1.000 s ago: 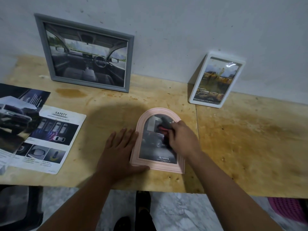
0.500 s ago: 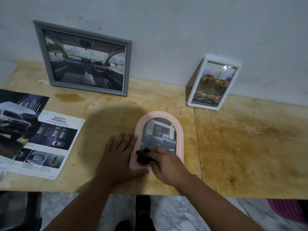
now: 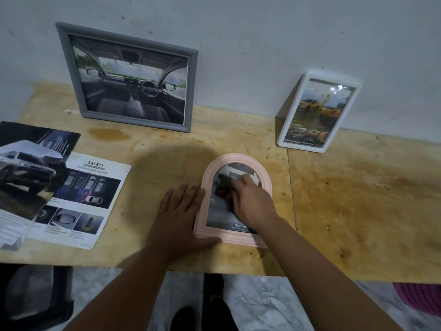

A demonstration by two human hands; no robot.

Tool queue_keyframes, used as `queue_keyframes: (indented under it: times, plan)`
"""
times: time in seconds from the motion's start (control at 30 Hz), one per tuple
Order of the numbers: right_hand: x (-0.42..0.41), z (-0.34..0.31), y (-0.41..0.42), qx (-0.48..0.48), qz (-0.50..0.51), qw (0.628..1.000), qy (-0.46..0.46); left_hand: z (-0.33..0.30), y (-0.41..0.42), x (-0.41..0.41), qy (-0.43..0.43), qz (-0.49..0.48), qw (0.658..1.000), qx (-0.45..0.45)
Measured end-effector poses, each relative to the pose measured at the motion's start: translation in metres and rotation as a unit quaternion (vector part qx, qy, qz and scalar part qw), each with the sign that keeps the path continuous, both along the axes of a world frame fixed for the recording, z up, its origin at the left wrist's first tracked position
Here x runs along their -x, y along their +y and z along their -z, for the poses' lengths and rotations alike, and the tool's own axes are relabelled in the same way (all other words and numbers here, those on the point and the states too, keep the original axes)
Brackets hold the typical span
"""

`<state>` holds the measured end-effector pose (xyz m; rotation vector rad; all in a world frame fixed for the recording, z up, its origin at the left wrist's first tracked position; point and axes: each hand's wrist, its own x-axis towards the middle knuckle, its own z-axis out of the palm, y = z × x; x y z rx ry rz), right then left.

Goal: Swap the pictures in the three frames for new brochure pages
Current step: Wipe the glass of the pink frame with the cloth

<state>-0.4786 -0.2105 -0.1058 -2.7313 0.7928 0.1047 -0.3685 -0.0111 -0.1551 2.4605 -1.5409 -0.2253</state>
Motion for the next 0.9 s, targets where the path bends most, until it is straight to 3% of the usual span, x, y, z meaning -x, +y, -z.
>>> queue_keyframes:
  times: [0.17, 0.3, 0.4, 0.47, 0.57, 0.73, 0.9]
  plan:
    - [0.026, -0.006, 0.040, -0.125, -0.134, 0.983, 0.017, 0.003, 0.000, 0.000, 0.002, -0.001, 1.000, 0.006]
    - [0.029, -0.038, 0.011, -0.248, -0.112, 0.961, 0.057, 0.001, 0.001, 0.000, 0.001, 0.000, 1.000, -0.001]
    - [0.042, -0.054, -0.030, -0.203, 0.024, 0.978, 0.044, 0.000, 0.001, 0.000, 0.005, -0.004, 1.000, -0.015]
    - [0.052, -0.051, -0.035, -0.123, -0.001, 0.986, 0.117, 0.001, 0.001, -0.001, 0.007, -0.006, 1.000, -0.020]
    - [0.058, -0.041, -0.006, -0.125, -0.074, 0.977, 0.156, 0.002, 0.001, -0.001, 0.005, -0.005, 1.000, -0.023]
    - [0.051, -0.024, 0.031, -0.099, -0.054, 0.991, 0.072, 0.004, 0.000, 0.000, 0.002, -0.006, 1.000, -0.016]
    - [0.018, -0.009, 0.065, -0.150, -0.042, 0.987, 0.024, 0.008, 0.000, -0.001, -0.001, -0.005, 1.000, 0.008]
